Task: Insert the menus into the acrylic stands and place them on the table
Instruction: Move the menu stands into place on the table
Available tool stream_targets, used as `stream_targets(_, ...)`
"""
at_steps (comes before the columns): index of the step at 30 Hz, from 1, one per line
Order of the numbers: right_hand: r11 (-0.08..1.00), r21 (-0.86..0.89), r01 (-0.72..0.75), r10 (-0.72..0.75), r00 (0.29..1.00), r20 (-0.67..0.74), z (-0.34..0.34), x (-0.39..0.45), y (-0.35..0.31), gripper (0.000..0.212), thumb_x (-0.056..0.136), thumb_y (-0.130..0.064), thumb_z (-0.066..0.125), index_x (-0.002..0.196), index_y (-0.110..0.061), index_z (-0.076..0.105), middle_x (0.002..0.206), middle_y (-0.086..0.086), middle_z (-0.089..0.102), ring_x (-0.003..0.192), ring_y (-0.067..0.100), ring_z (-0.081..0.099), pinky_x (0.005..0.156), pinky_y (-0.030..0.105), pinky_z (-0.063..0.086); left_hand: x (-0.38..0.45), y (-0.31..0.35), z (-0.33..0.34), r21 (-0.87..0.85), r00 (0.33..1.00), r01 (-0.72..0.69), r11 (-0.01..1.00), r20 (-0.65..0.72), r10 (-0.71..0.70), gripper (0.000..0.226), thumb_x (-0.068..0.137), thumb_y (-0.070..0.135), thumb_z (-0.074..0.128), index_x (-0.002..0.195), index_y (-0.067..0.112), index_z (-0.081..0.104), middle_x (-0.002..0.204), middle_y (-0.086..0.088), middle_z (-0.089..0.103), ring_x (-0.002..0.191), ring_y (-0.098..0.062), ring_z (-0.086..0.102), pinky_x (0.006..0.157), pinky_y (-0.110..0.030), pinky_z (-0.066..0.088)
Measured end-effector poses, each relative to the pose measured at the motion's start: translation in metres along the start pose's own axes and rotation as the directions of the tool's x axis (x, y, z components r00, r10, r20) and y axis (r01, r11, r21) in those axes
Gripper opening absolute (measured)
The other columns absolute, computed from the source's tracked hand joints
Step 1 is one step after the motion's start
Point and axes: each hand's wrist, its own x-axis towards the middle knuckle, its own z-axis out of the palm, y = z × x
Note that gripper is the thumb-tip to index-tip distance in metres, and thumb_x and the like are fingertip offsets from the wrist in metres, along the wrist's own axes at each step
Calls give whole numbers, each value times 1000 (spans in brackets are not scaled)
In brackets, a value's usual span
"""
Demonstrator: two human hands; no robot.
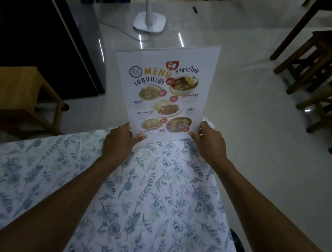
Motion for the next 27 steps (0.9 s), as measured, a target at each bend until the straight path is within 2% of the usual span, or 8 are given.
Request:
stream_targets(4,998,-56,-10,7,998,-68,5,-4,3,32,94,-49,56,96,-17,60,93,4,73,74,24,67,65,36,56,-7,0,2,3,1000,2,1000,-29,-2,42,83,49,72,111,17,69,97,-2,76,86,-24,71,74,-35,56)
stream_targets(7,999,-11,-50,49,993,-106,8,-8,4,30,92,-48,60,94,-18,61,88,1,72,72,21,66,65,34,54,-8,-2,4,-79,1000,-4,997,-24,2,43,83,43,75,117,18,67,108,-3,76,94,-22,72,81,-38,58)
stream_targets(11,991,73,-109,116,987,-107,9,-20,3,28,88,-37,69,106,-17,60,97,2,72,83,23,68,73,36,55,-15,-6,2,-157,999,19,987,44,-12,51,78,33,82,118,13,58,118,-6,71,96,-20,68,82,-32,54)
stream_targets(13,990,91,-103,109,992,-62,11,-28,2,31,88,-33,69,110,-14,58,102,5,70,89,26,67,74,35,52,-24,-6,1,-209,997,30,977,71,-15,70,76,28,84,133,12,46,128,-10,63,106,-21,63,86,-29,48)
stream_targets(15,988,119,-98,100,995,-15,12,-39,-2,42,87,-30,71,121,-12,54,112,10,67,100,29,65,79,34,49,-37,-8,0,-228,997,29,973,76,-12,87,76,28,85,144,14,33,139,-12,55,120,-24,57,94,-30,44)
stream_targets(18,978,172,-115,115,993,10,9,-56,-12,65,87,-27,73,141,-8,42,134,17,56,121,33,57,97,38,46,-56,-12,-2,-233,995,45,971,100,-22,98,76,31,85,151,16,23,143,-13,50,125,-26,54,97,-33,43)
stream_targets(23,983,168,-70,75,997,-21,-7,-92,-28,67,88,-28,73,144,-11,39,139,16,51,123,31,55,99,38,47,-89,-9,-14,-236,996,13,972,87,8,101,75,42,83,152,21,20,141,-10,49,126,-27,52,101,-42,46)
stream_targets(27,989,146,-19,26,999,-43,-21,-125,-43,68,89,-30,72,144,-13,37,140,16,50,121,31,57,97,38,48,-118,-5,-30,-243,997,-15,970,67,33,102,76,45,81,153,20,19,143,-8,48,127,-25,52,101,-42,46)
